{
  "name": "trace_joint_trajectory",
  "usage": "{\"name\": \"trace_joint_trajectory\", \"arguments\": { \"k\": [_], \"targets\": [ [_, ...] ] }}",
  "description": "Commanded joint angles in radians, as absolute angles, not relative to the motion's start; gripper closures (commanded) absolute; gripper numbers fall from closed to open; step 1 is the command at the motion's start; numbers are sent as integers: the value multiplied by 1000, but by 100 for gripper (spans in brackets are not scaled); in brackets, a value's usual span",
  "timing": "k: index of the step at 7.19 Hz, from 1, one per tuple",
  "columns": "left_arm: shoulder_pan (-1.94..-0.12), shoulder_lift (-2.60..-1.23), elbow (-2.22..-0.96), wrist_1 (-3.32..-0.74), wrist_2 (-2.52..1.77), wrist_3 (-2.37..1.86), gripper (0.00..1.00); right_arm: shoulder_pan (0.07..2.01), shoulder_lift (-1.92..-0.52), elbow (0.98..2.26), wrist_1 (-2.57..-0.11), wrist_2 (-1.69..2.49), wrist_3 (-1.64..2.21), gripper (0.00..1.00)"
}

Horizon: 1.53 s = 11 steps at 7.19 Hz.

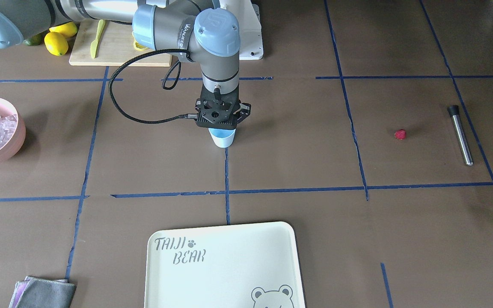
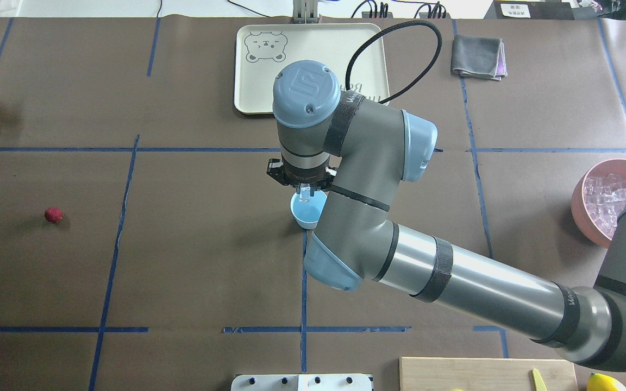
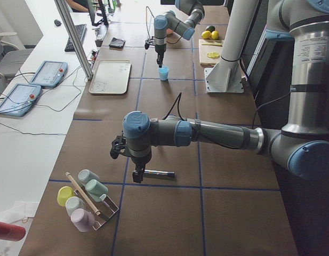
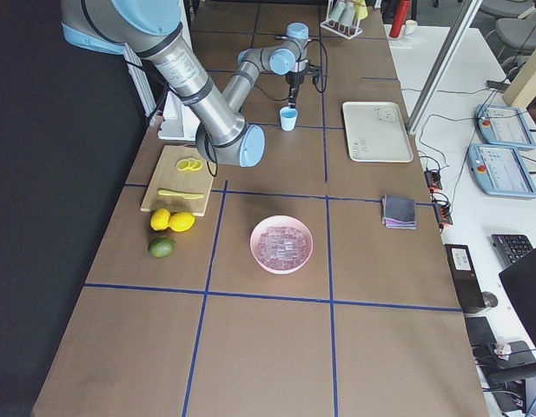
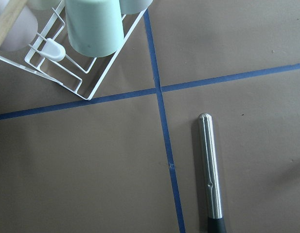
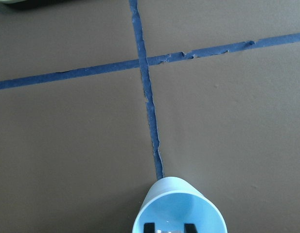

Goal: Mash ice and strawberries in cup
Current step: 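Lower the right gripper over the cup and release the ice cube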

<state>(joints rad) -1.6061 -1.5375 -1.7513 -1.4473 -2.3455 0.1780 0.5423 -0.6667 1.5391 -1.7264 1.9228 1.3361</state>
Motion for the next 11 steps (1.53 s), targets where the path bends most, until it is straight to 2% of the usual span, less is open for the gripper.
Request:
{"name": "trace_joint_trajectory", "arguments": {
  "k": [1,2,5,6,9,11],
  "targets": [
    [-1606,-1539,-1759,-1445,-2344,178,0,543,-669,1542,-1727,1924,1336,45],
    [-1608,-1539,-1761,-1442,-2345,178,0,543,-670,1543,-1726,1922,1336,35],
    [-1608,-1539,-1761,-1442,-2345,178,0,543,-667,1545,-1726,1921,1336,34],
    [-1608,-1539,-1761,-1442,-2344,178,0,543,-666,1548,-1726,1921,1336,3],
    [-1608,-1539,-1761,-1442,-2345,178,0,543,-664,1552,-1726,1919,1338,1],
    [-1608,-1539,-1763,-1442,-2345,178,0,580,-695,1671,-1783,1907,1333,1]
  ]
}}
